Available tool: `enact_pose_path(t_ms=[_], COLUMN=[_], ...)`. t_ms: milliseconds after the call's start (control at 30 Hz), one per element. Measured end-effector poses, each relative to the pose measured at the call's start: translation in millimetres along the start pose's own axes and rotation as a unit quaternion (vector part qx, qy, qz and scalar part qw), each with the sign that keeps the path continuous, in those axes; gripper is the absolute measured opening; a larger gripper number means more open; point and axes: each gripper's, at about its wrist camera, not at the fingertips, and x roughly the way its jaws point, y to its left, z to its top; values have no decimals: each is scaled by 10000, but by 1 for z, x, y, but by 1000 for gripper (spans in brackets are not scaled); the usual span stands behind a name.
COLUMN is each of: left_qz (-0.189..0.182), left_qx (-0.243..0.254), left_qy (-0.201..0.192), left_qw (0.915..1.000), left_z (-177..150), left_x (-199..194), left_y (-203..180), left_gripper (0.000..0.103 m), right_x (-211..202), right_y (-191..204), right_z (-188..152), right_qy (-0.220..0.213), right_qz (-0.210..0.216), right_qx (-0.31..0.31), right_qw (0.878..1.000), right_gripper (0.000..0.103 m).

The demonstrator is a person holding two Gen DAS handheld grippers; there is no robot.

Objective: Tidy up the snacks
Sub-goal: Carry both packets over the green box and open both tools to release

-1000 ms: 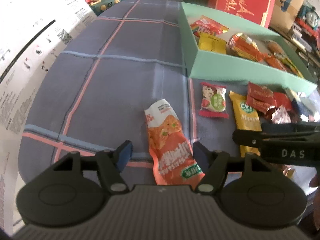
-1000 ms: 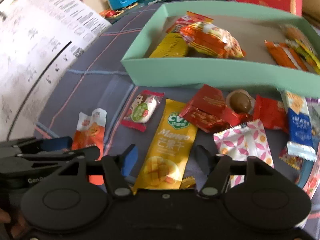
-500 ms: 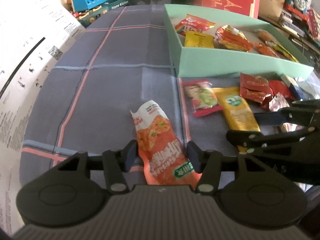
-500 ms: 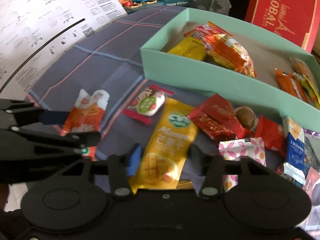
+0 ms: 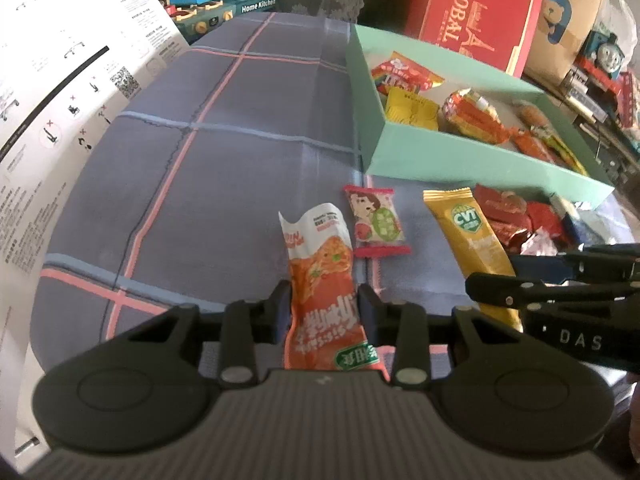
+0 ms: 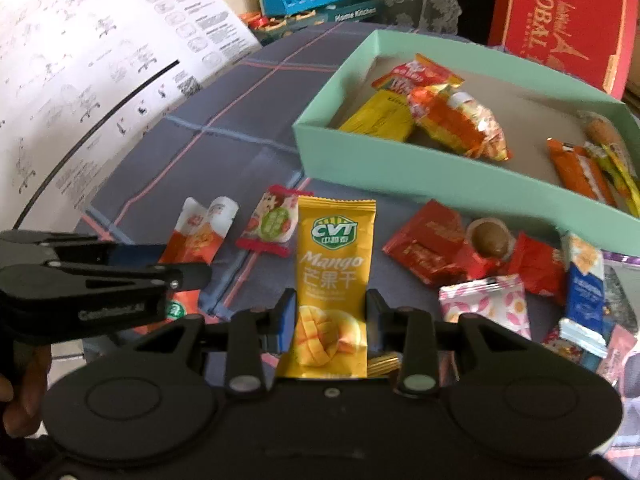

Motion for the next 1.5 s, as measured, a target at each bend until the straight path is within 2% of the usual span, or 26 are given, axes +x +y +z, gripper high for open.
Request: enact_pose_path(t_ms=[367,767,1000,1200,1367,1500], left_qz=[-108,-198,-239,-331,-416,-464], left_qx=[-16,55,306,550,760,938], left_qy=[-294,-582,-658,-785,-894,-830], left_qw=[9995,9981,9971,9948,9922,9910], left_z=[11,29,46,81,127,166], left_x=[-23,-43,-43,-32,-12,17], left_y=[-6,-13,-28,-52,-75,-99], left_gripper=[35,35,35,35,35,35], right_x=[-30,-59,-70,-79,-77,-63], right_y=[-19,-44,-61,-90,-137,-179], right_z=[-5,5,10,24,48,70], right_qy=[-303,-760,-978,-1228,-1385,-1326], right_qz=[42,161,182,121,-109,-217], right_qx=[328,650,876,1121,1429,1732], right_qw=[9990,9949,9912,9860,9799,9757], right_gripper=[36,36,36,36,36,36])
